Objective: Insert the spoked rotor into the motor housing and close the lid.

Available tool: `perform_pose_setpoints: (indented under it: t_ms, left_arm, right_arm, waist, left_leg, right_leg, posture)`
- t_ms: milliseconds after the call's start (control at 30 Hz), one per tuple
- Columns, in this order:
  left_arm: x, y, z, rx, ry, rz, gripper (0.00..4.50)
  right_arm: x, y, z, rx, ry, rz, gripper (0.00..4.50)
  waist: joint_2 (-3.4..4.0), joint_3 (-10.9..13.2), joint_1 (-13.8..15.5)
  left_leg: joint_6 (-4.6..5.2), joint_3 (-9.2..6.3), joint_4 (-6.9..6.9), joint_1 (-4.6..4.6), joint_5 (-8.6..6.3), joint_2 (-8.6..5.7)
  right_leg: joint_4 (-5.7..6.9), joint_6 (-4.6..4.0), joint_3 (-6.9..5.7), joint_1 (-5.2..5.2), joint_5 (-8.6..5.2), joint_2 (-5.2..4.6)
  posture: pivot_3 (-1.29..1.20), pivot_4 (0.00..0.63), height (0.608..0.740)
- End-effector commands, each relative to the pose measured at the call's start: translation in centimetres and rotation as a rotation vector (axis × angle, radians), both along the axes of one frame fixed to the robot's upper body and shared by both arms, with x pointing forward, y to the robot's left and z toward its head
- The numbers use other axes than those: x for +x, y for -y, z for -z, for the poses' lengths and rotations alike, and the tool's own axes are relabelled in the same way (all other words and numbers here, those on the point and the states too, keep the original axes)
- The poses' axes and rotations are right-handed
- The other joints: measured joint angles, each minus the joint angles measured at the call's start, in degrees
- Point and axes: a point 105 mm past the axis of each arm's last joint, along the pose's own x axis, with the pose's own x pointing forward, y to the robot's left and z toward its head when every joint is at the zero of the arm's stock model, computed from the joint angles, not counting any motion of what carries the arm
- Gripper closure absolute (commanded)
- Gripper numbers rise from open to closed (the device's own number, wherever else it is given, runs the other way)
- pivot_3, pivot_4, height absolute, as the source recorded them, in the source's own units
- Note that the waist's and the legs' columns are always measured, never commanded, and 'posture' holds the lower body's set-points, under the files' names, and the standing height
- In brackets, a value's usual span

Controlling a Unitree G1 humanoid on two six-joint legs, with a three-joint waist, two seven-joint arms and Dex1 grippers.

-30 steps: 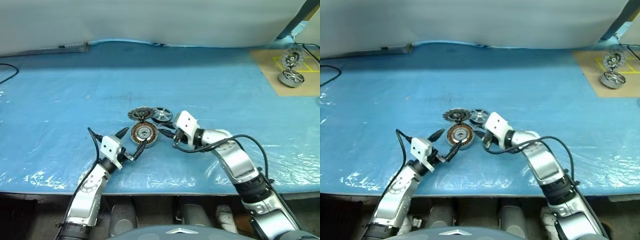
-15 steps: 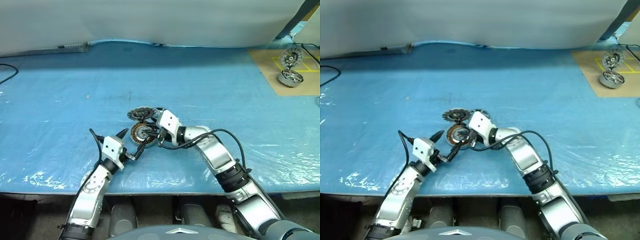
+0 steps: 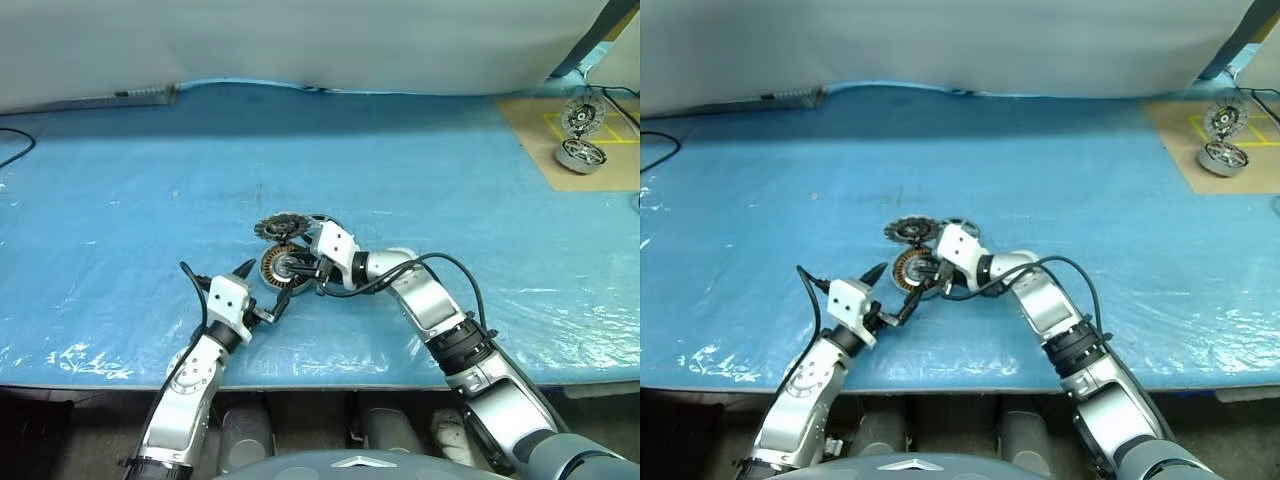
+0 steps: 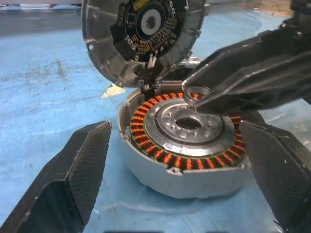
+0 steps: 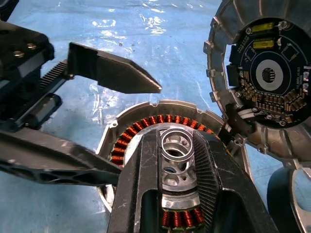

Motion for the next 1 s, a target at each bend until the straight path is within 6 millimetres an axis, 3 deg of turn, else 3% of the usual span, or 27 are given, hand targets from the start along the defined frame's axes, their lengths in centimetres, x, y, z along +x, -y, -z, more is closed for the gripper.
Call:
perform_pose_setpoints:
  t_ms: [33, 467, 667, 1000]
  left_arm:
    - [-0.4, 0.3, -1.1, 0.001, 0.046, 0.001, 0.00]
    - [-0.3, 1.0, -3.1, 0.025, 0.110, 0.056, 0.00]
    - [-0.4, 1.0, -2.9, 0.025, 0.091, 0.064, 0.00]
    - [-2.0, 3.3, -1.3, 0.004, 0.019, 0.149, 0.00]
  right_arm:
    - [0.4, -0.3, -1.8, 0.037, 0.055, -0.020, 3.94]
    - [1.3, 1.2, -2.8, 0.083, 0.069, 0.058, 3.94]
    - [1.3, 1.2, -2.5, 0.083, 0.059, 0.056, 3.94]
    - [1.1, 1.3, -2.3, 0.081, 0.052, 0.056, 3.94]
  waist:
    - [0.00, 0.00, 0.00]
    - [0.00, 0.00, 0.01]
    - [0.00, 0.00, -0.01]
    - [0.00, 0.00, 0.01]
  left_leg:
    - [0.00, 0.00, 0.00, 0.00, 0.00, 0.00]
    - [0.00, 0.00, 0.00, 0.00, 0.00, 0.00]
    - [0.00, 0.00, 0.00, 0.00, 0.00, -0.01]
    - [0.00, 0.00, 0.00, 0.00, 0.00, 0.00]
  right_leg:
    - [0.00, 0.00, 0.00, 0.00, 0.00, 0.00]
    - [0.00, 0.00, 0.00, 0.00, 0.00, 0.00]
    - [0.00, -0.01, -0.01, 0.00, 0.00, 0.00]
    - [0.00, -0.01, -0.01, -0.01, 0.00, 0.00]
  posture:
    - [0.00, 0.150, 0.740]
    - [0.00, 0.150, 0.740]
    - [0.00, 0.150, 0.740]
    - [0.00, 0.150, 0.740]
